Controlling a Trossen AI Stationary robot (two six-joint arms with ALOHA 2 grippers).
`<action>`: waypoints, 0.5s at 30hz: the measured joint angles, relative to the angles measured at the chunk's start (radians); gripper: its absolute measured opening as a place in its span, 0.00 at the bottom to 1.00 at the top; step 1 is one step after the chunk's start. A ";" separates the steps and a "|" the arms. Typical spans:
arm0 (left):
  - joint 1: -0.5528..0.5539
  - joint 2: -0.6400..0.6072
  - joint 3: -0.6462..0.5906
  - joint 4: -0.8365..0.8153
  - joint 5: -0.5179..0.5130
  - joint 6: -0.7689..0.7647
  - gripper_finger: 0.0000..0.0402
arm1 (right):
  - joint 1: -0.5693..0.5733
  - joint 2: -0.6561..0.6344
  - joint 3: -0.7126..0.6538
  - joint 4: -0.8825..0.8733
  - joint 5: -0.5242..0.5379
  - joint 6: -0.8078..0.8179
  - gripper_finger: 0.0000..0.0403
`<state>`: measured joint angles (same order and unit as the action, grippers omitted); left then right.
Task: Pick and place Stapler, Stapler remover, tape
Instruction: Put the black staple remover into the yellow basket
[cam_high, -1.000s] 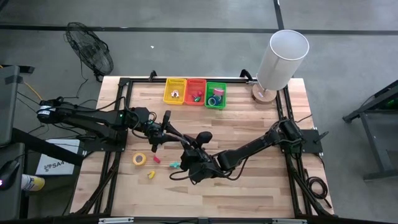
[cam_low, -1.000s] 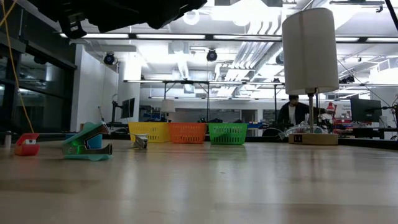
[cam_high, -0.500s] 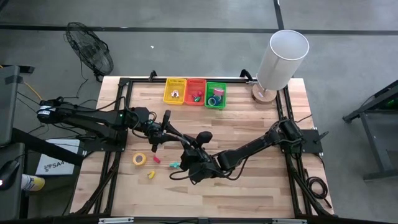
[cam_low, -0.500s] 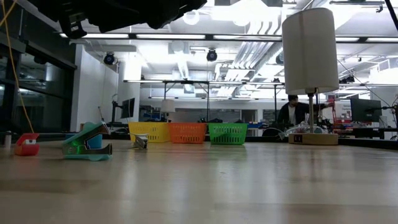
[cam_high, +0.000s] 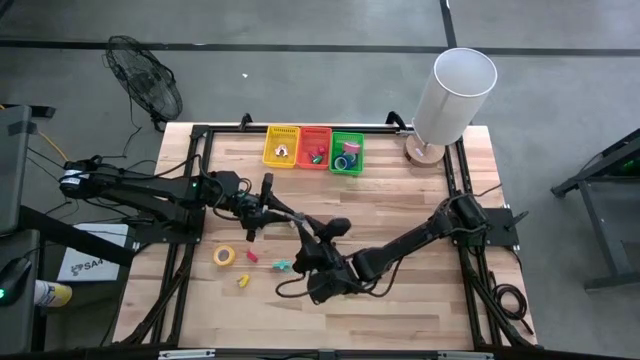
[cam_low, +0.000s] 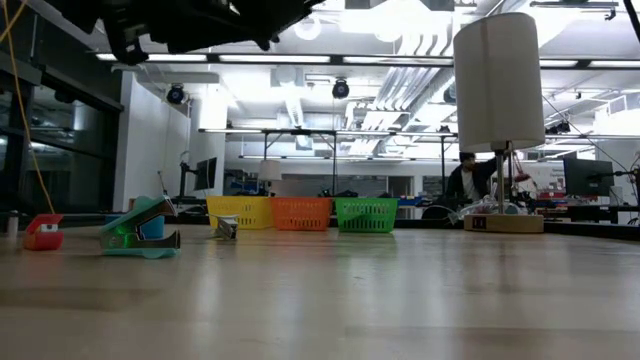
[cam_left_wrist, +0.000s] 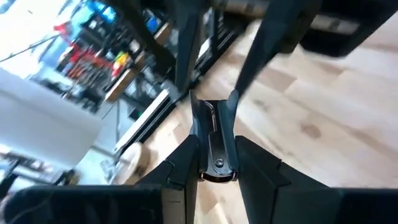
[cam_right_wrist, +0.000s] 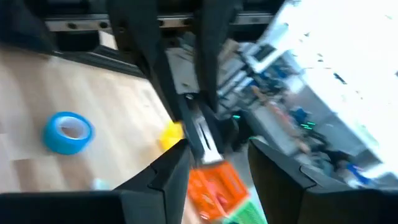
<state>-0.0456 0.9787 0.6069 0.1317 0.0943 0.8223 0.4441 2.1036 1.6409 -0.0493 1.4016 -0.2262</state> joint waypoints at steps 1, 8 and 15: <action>0.000 0.000 0.000 -0.005 -0.019 -0.003 0.21 | 0.009 0.000 0.000 -0.001 0.042 -0.002 0.39; 0.000 0.001 -0.002 -0.058 -0.263 -0.033 0.20 | 0.060 0.000 0.002 -0.022 0.168 0.073 0.38; 0.000 0.036 -0.002 -0.083 -0.583 -0.064 0.20 | 0.068 -0.001 0.001 -0.138 0.168 0.329 0.38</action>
<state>-0.0452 1.0145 0.6048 0.0489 -0.4889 0.7584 0.5119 2.1029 1.6417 -0.1869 1.5693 0.1031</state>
